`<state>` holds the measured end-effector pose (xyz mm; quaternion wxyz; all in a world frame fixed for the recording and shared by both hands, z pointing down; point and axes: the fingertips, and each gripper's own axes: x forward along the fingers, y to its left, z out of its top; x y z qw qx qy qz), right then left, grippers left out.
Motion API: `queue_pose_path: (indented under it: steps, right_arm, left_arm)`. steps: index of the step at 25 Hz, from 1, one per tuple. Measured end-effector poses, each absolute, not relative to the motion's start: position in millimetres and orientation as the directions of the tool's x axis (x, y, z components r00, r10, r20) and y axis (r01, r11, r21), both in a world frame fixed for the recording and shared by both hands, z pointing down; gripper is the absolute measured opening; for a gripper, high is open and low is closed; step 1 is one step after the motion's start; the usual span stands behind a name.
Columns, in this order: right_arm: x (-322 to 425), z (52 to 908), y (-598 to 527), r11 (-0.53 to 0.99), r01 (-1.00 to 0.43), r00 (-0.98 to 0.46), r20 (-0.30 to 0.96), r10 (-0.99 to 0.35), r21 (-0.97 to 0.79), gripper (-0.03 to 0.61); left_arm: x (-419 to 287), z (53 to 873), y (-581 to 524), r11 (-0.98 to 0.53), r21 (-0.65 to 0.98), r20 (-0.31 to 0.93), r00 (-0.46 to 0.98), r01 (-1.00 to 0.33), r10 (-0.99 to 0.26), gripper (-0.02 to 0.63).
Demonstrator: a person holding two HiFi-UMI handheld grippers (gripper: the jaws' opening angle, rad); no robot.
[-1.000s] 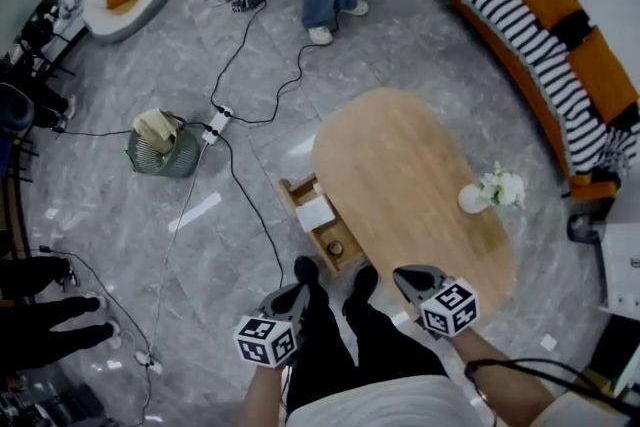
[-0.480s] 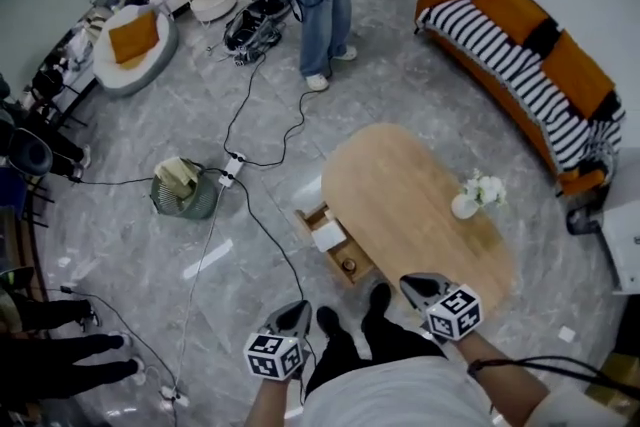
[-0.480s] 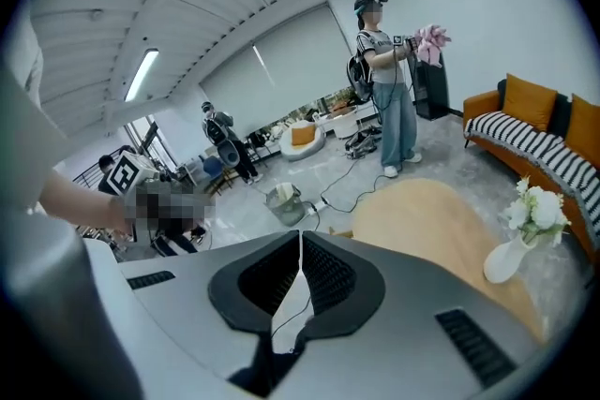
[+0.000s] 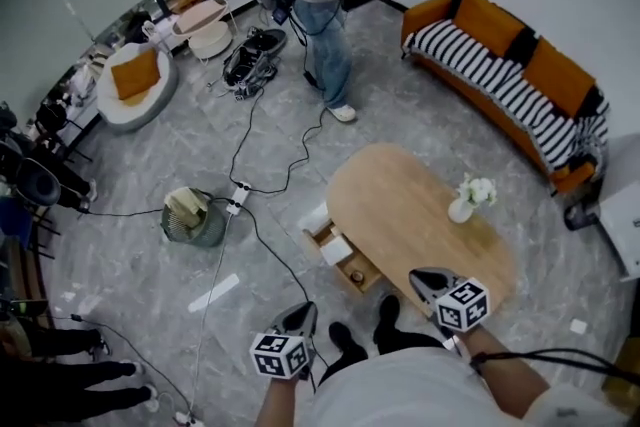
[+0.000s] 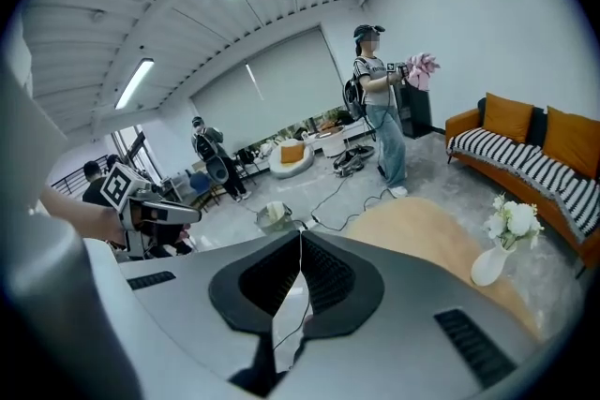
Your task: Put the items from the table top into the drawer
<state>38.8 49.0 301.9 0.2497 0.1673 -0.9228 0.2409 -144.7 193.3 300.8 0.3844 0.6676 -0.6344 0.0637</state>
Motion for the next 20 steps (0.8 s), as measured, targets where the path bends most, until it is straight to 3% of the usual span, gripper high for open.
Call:
queue_pose_path:
  steps: [20]
  right_arm:
    - [66, 285, 51, 0.813, -0.469, -0.818, 0.516, -0.253, -0.345, 0.034]
  left_arm:
    - [-129, 281, 200, 0.08, 0.452, 0.538, 0.2, -0.888, -0.819, 0.0]
